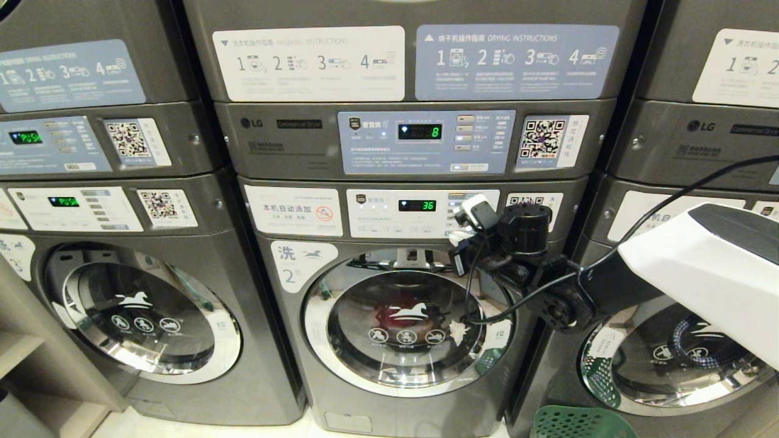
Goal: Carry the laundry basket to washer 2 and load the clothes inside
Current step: Press the washing machine switch
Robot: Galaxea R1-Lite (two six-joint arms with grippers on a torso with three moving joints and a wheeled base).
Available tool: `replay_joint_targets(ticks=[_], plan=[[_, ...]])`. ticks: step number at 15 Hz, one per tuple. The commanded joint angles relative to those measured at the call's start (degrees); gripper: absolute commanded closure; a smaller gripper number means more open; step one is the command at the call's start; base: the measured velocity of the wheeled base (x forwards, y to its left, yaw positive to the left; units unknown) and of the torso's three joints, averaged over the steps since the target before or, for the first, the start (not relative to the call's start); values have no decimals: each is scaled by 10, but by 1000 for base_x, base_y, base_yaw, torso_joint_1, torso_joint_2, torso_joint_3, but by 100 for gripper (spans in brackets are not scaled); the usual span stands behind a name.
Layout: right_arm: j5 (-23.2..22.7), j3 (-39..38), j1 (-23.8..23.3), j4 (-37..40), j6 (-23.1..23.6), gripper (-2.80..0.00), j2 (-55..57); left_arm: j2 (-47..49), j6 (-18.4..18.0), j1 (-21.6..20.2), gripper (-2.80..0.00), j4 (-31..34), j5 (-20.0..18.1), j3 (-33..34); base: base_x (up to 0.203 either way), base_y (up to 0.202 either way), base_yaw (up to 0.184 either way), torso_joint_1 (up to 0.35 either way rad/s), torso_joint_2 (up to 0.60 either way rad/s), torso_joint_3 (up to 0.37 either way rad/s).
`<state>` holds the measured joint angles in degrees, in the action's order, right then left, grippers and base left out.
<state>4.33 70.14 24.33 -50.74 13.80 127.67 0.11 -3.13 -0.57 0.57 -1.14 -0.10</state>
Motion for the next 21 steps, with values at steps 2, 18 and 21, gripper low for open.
replay_joint_targets(ticks=[2, 18, 21], plan=[[21, -2, -4, -4, -1, 0, -2, 0, 0, 0, 0, 0, 0, 0, 0, 0, 0, 0, 0, 0], [23, -18, -6, 2, -2, 0, -6, 0, 1, 0, 0, 0, 0, 0, 0, 0, 0, 0, 0, 0], [20, -90, -2, 2, -1, 0, -54, 0, 0, 0, 0, 0, 0, 0, 0, 0, 0, 0, 0, 0]])
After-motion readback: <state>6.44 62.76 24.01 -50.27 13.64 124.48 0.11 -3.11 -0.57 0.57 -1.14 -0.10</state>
